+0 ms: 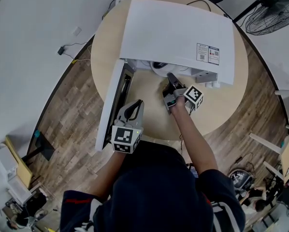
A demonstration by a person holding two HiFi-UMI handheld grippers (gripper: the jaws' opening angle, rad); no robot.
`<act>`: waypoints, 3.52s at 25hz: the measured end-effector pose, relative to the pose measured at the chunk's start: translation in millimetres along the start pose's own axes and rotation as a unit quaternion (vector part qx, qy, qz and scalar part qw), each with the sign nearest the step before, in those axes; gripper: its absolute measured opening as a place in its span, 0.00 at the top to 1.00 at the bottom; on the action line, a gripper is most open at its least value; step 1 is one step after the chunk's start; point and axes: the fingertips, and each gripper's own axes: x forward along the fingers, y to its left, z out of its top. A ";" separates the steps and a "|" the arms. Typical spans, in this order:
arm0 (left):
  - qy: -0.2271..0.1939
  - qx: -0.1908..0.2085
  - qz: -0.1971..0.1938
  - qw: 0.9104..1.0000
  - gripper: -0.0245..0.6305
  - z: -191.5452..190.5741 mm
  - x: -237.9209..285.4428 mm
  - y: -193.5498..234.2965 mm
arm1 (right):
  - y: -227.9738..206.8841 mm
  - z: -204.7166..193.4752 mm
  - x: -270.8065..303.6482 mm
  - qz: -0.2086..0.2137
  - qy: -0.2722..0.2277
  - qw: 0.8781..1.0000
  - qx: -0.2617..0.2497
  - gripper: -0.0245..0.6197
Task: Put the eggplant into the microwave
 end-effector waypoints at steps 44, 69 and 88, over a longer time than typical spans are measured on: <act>0.014 -0.007 0.009 1.000 0.92 -19.5 -3.2 0.4 | -1.4 -29.8 -6.3 -0.105 0.095 0.931 -0.335 0.94; 0.024 -0.019 0.018 0.999 0.92 -23.5 -2.8 12.2 | 9.9 -13.1 29.9 -0.097 0.080 0.943 -0.308 0.94; 0.003 -0.006 0.009 1.000 0.92 -12.6 -10.5 -0.2 | 23.7 -29.7 -12.2 -0.084 0.101 0.921 -0.366 0.94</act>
